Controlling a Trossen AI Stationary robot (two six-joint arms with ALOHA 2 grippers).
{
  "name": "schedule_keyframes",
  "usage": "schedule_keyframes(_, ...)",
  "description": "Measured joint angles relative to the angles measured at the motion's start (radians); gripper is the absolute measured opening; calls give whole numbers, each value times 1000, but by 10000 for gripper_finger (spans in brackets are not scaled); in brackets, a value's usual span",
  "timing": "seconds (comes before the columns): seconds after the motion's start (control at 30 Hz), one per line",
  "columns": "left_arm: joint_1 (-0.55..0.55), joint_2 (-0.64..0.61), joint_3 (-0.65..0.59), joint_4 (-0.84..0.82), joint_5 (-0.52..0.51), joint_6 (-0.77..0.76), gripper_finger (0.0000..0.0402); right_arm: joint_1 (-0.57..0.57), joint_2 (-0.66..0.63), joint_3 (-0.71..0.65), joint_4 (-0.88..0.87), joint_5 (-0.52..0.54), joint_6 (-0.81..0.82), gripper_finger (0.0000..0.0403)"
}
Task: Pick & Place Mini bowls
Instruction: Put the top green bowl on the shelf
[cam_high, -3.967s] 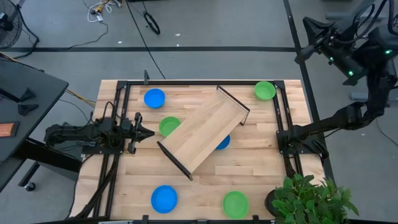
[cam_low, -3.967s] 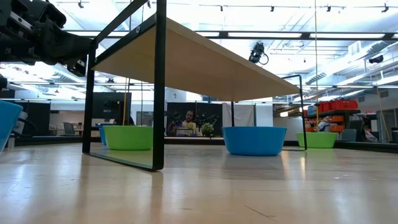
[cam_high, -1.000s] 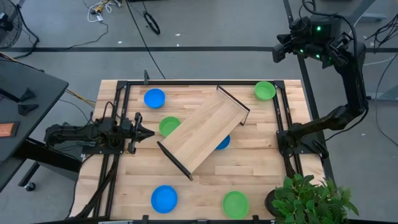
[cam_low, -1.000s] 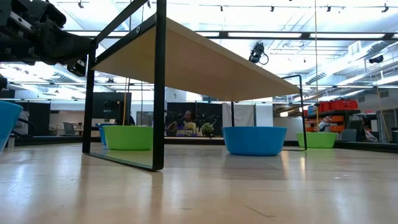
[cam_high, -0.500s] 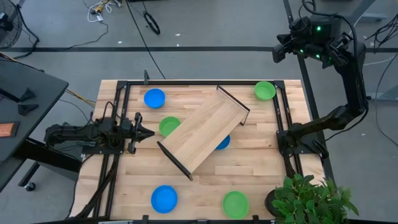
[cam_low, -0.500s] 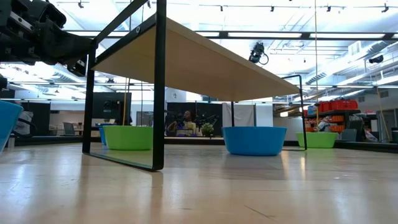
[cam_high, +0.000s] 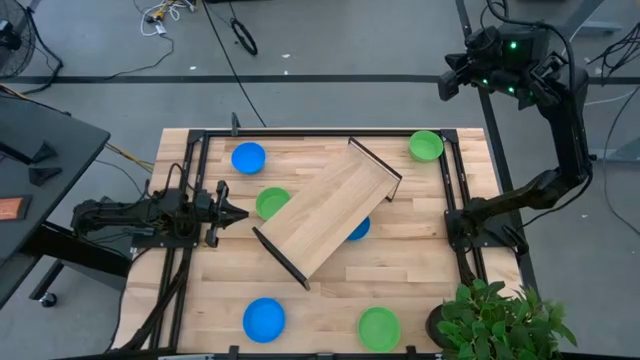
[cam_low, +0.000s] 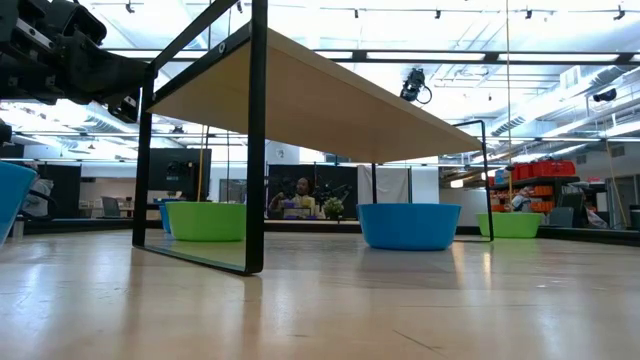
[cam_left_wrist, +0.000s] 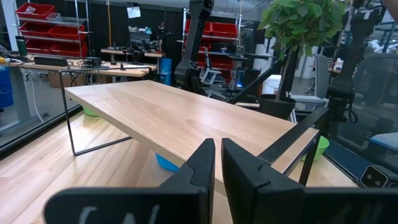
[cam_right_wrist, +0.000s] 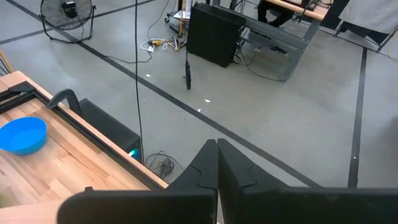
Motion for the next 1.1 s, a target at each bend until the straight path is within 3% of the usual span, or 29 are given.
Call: schedule_keyframes(1.1,0,0,0,0,0,0,32,0,0,0,12,0,0,0)
